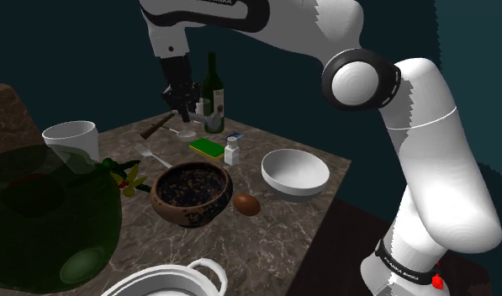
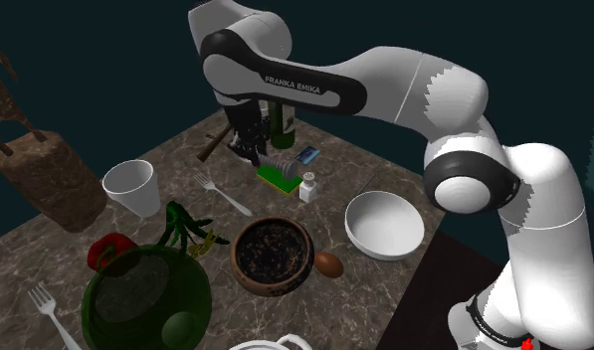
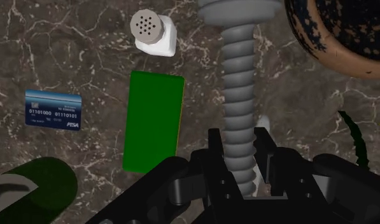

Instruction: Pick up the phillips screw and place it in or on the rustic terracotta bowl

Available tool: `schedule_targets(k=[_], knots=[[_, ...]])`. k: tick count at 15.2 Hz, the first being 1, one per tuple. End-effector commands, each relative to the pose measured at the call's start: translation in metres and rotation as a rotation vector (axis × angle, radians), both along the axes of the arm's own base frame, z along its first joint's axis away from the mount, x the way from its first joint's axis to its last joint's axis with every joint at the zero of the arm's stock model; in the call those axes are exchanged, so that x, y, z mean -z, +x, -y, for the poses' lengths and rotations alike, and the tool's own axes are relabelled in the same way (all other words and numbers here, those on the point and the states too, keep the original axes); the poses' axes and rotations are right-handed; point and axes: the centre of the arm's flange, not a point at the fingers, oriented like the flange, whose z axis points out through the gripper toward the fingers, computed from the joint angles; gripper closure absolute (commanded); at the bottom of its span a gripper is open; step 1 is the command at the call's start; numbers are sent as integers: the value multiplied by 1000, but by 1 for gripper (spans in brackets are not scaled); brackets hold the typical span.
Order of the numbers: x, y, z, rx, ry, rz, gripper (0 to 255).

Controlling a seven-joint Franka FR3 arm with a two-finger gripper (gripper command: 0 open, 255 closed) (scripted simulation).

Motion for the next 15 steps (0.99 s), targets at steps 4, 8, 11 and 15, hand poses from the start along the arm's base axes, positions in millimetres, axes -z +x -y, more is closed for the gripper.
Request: schedule_targets(k=[4, 8, 11, 15], knots=[[-14, -20, -17, 0, 0, -1, 255], [-15, -59, -53, 0, 0, -1, 255], [-17, -88, -80, 0, 0, -1, 255], [-18, -127, -116, 0, 0, -1, 255]])
